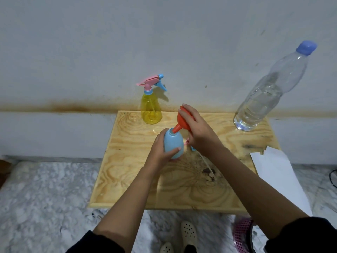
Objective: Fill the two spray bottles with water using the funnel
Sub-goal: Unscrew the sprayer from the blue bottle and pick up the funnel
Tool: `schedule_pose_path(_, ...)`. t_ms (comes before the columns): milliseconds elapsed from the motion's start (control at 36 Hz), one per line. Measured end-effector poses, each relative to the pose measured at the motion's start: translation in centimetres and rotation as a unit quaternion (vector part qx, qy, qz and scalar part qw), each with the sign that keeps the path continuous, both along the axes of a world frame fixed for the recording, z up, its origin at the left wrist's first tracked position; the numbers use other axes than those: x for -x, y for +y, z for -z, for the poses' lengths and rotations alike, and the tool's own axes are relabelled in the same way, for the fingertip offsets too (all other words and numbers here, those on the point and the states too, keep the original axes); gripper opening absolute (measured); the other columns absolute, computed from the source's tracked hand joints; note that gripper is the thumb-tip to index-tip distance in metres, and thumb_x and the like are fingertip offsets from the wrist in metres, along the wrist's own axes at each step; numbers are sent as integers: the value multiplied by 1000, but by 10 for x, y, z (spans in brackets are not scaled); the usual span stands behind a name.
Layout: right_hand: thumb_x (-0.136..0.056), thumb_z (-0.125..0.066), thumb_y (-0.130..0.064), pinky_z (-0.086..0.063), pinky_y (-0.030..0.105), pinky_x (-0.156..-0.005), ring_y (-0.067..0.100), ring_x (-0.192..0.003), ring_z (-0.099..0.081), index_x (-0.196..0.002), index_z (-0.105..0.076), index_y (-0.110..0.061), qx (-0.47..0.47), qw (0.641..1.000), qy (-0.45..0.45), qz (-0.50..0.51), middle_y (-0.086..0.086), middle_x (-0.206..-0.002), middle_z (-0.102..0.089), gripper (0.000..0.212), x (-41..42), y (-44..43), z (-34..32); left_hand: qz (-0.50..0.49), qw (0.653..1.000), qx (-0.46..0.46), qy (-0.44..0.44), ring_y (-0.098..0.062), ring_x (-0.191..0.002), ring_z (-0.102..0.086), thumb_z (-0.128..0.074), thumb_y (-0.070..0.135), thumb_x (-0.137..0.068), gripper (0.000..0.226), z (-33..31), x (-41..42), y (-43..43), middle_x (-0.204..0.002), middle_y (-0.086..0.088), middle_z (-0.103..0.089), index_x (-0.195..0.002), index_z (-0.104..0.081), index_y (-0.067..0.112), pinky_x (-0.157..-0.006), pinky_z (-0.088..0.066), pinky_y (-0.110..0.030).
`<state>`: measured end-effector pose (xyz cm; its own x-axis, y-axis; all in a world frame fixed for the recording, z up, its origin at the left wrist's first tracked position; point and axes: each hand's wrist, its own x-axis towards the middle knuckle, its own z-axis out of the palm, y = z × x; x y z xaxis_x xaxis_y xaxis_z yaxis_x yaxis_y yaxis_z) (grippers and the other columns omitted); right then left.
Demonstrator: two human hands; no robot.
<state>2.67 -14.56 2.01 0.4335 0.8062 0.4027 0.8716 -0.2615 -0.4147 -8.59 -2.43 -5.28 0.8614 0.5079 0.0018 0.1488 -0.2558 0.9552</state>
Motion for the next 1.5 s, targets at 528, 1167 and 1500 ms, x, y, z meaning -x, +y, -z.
schedule_pose_path(528, -67, -75, 5, -53, 43, -91, 30, -126, -49, -137, -43, -3, 64, 993, -97, -16, 13, -146, -41, 77, 11, 3, -19, 3, 1000, 3, 7, -15, -110, -51, -74, 40, -69, 76, 0, -1, 0, -126, 2, -47, -134, -38, 26, -82, -55, -28)
schedule_pose_path(1167, -91, -44, -25, -45, 37, -89, 23, -108, -61, -116, -62, -11, 60, 996, -39, -57, 4, -113, -67, 34, 33, 3, -17, 7, 1000, -12, 9, -11, -110, -53, -75, 34, -71, 72, -1, 4, 3, -124, 3, -54, -134, -42, 19, -80, -47, -18)
schedule_pose_path(1500, -86, -49, -24, -44, 36, -88, 24, -98, -61, -104, -66, -11, 115, 990, -62, -53, 4, -100, -68, 28, 35, 14, -25, -32, 998, -51, 21, -8, -106, -46, -71, 42, -68, 74, 1, 13, -3, -120, 0, -39, -130, -43, 13, -76, -40, -8)
